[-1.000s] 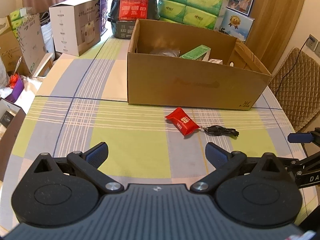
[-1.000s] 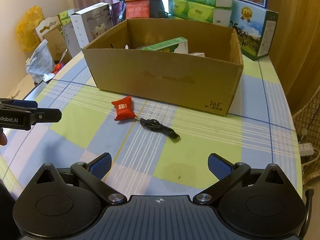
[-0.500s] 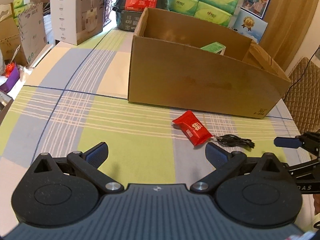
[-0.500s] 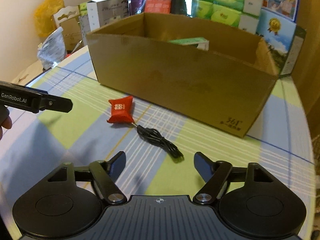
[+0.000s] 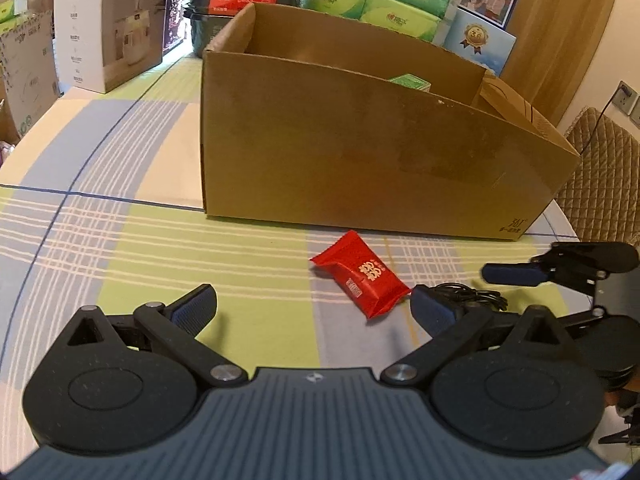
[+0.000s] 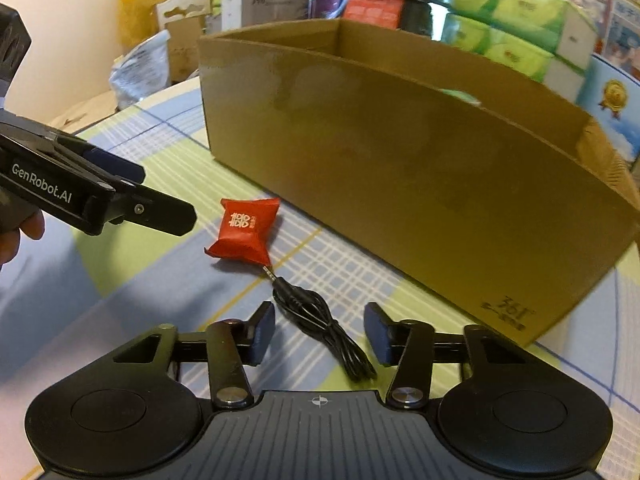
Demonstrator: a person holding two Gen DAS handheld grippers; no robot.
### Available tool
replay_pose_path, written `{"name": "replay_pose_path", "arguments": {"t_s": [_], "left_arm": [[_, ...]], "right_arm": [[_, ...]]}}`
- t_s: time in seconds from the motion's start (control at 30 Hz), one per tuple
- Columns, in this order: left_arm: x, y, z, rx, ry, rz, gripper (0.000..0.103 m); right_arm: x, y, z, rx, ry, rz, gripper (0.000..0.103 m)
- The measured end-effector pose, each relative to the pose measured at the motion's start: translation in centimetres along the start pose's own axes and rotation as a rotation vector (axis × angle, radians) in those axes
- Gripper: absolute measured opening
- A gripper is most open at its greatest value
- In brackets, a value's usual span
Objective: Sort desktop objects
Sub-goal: 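Move the left tool to the red candy packet while the right tool approaches the black cable, then close the left tool on the red candy packet while the right tool grasps the black cable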
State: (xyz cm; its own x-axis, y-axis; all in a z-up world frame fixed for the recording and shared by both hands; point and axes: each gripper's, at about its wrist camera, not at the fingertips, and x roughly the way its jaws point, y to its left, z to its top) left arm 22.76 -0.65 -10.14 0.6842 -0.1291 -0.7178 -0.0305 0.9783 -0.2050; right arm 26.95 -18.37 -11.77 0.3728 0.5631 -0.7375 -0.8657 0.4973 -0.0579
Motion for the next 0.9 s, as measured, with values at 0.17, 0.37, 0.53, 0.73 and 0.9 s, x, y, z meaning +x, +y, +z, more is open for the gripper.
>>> {"name": "replay_pose_path", "arguments": {"t_s": [0.17, 0.37, 0.53, 0.73, 0.9], "left_arm": [[0.1, 0.0, 0.0, -0.015, -0.003, -0.007, 0.101], [0.4, -0.5, 0.1, -0.005, -0.001, -0.013, 0.101], [0.8, -0.7, 0.0, 0.004, 0.001, -0.016, 0.101], [1.2, -0.6, -0.1, -0.010, 0.000, -0.022, 0.101], [1.9, -1.2, 0.1, -0.007, 0.001, -0.038, 0.101]], "right_arm": [[0.5, 0.0, -0.4, -0.006, 0.016, 0.015, 0.035], [0.1, -0.1, -0.4, 0.028, 0.025, 0.004, 0.014], [0.0, -0.8, -0.2, 0.101, 0.027, -0.004, 0.011], [-0.5, -1.6, -0.2, 0.157, 0.004, -0.019, 0.011], [-0.4, -1.6, -0.5, 0.157, 0.017, -0.026, 0.011]]}}
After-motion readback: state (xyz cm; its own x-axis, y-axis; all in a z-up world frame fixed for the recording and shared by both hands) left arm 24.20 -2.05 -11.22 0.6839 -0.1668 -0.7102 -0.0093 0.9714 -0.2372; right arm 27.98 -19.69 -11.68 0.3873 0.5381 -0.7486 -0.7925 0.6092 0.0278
